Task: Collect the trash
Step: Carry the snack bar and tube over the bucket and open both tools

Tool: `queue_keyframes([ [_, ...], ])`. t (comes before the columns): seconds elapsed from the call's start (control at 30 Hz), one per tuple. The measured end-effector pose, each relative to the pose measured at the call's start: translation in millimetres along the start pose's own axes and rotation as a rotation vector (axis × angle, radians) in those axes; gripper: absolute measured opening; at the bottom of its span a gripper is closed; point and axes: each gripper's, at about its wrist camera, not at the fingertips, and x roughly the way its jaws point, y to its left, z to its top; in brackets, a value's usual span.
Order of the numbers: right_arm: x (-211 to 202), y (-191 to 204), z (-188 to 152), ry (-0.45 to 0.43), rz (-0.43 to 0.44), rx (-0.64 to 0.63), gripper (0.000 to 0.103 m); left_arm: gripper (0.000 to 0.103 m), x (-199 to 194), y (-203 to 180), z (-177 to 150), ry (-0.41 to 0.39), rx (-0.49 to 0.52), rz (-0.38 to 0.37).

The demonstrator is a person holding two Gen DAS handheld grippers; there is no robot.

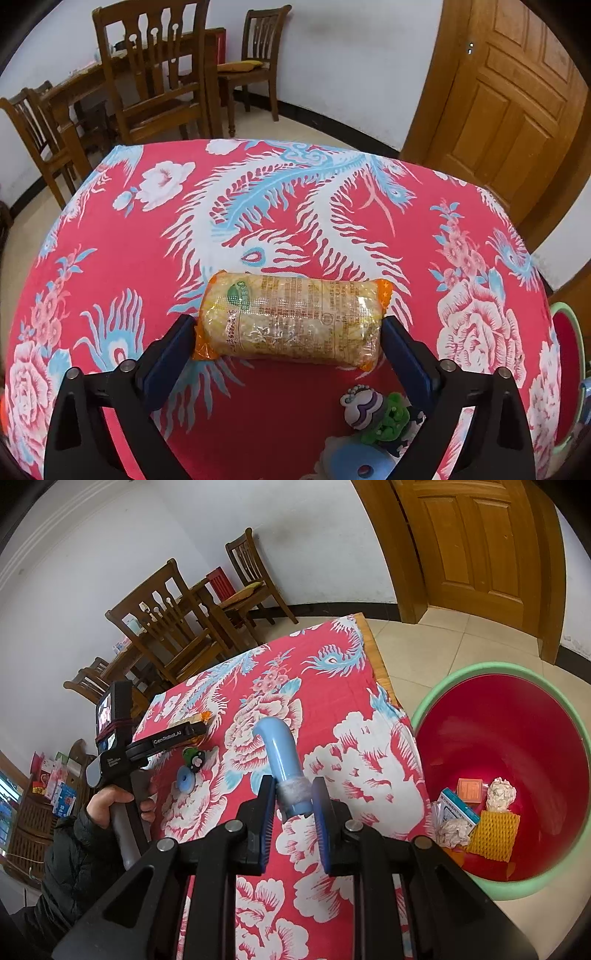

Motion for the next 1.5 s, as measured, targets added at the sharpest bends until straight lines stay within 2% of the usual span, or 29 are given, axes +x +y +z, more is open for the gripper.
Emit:
queue_keyframes([
  [0.17,0,-1,0,-0.004,-0.003,0.003,0.023,0.091,-10,3,-3,-0.006,-0.02,-0.054],
  [0.57,-17,-9,-4,-0.044,-0.024,0.033,0.023,0.091,-70,-15,-16,-0.105,0.023,-0.159],
  [1.13,-63,-44,-9,-0.132,-0.104,0.107,0.023,0.091,-127,-73,-38,-0.157,0.12,-0.301],
  [1.5,-71,-89,-19,-0.135,-0.204,0.19,0.023,0.091,-134,-123,-56,-0.141,0.2,-0.364],
])
